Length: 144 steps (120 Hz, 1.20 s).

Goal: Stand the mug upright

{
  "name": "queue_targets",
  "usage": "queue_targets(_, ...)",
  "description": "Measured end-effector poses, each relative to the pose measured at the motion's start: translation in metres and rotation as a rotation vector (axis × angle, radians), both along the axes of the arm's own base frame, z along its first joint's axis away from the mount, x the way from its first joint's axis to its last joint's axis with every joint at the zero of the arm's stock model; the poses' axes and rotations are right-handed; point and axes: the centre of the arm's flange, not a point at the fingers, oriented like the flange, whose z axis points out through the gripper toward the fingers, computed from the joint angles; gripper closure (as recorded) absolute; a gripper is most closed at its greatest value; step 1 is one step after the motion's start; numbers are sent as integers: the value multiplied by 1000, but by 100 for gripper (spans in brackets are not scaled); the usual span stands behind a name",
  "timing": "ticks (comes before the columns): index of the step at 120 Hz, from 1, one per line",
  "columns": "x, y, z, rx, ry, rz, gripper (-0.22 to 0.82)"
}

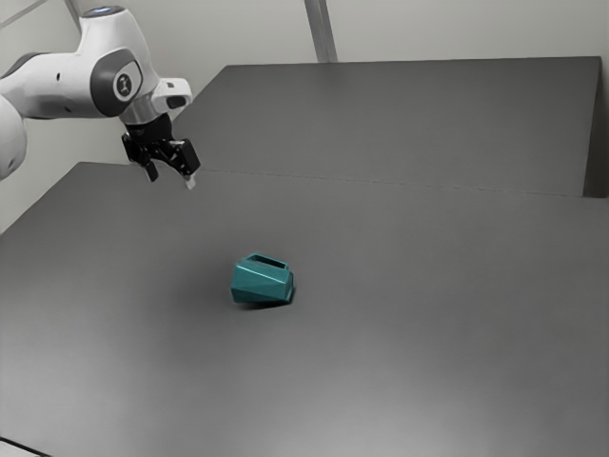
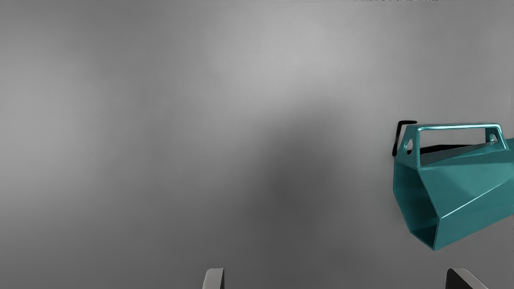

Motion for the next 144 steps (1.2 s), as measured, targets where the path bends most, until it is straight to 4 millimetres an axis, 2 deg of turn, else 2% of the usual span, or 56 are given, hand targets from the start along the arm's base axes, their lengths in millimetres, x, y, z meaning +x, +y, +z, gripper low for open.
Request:
queue_targets(10,-5,-2,1,-12,-8,-19,0)
queue_targets(17,-16,-1,-10,-50,0,-14,0)
queue_targets(32,-37,46,-42,-247,-9,126,0)
queue_targets(39,-49,54,-67,-357,5,188,0)
queue_targets(46,-57,49,-90,-447,22,223,0)
queue_targets(63,-63,25,-123,-590,43,251,0)
queue_targets(84,-62,24,-148,-669,45,283,0)
queue_targets(99,-59,20,-175,-723,66,308,0)
queue_targets(110,-65,17,-193,-761,85,327,0)
queue_targets(122,-70,14,-207,-786,99,336,0)
queue_targets(144,-66,6,-218,-822,91,323,0)
